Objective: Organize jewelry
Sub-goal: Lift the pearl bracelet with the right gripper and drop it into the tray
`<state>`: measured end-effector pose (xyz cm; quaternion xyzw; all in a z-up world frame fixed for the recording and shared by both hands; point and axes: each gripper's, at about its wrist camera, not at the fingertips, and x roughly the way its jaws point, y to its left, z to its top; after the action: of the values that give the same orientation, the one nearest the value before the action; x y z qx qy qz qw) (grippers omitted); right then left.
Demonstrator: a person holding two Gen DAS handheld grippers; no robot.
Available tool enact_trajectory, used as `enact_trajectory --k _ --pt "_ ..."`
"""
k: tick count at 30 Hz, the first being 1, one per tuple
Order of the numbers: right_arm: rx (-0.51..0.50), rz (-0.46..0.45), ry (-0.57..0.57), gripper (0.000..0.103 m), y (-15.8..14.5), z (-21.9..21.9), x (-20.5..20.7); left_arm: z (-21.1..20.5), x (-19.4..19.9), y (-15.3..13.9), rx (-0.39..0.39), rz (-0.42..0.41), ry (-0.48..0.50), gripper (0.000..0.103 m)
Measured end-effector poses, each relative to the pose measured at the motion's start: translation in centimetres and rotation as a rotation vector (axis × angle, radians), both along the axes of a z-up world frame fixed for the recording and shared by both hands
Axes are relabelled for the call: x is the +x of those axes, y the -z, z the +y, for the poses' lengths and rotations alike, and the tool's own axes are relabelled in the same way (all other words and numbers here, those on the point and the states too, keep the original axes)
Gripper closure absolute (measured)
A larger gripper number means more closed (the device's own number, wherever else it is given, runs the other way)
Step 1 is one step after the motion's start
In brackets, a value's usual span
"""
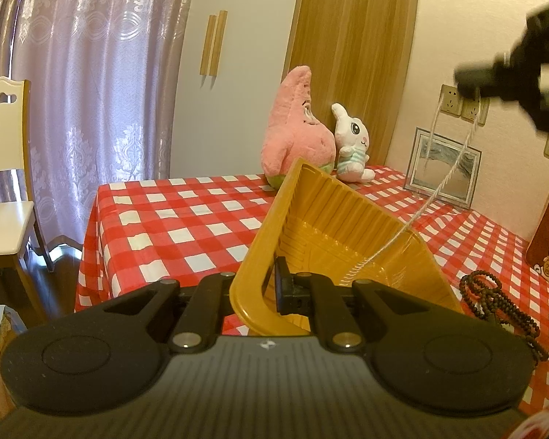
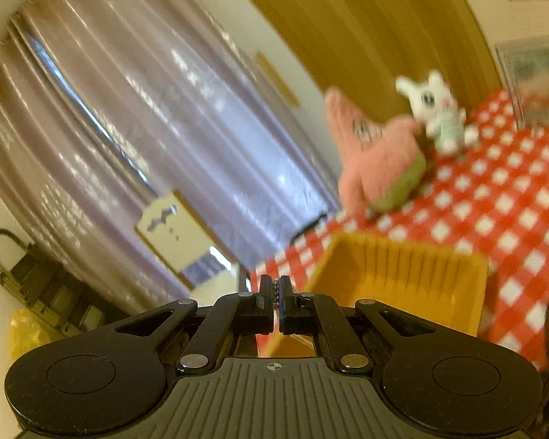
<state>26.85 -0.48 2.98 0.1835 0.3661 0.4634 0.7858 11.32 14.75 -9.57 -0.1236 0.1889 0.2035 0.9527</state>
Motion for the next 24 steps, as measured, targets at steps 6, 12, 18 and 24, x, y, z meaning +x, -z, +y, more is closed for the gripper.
enact_trajectory --k 6,12,18,24 --pt "-0.134 0.121 -0.016 0.100 5.9 0.3 -0.6 -0.1 0.0 0.1 0.001 -0.001 -0.001 0.095" --pt "-0.241 0.165 -0.017 0.100 9.6 0.6 -1.4 -0.1 0.0 0.1 0.000 -0.001 -0.002 0.095" --pt "-0.334 0.120 -0.020 0.057 10.4 1.1 -2.7 -0.1 0.0 0.1 -0.001 -0.001 -0.001 0.095" --pt "-0.311 0.133 0.030 0.047 10.1 -1.3 -3.6 -0.1 0.0 0.0 -0.001 -0.003 -0.003 0.095"
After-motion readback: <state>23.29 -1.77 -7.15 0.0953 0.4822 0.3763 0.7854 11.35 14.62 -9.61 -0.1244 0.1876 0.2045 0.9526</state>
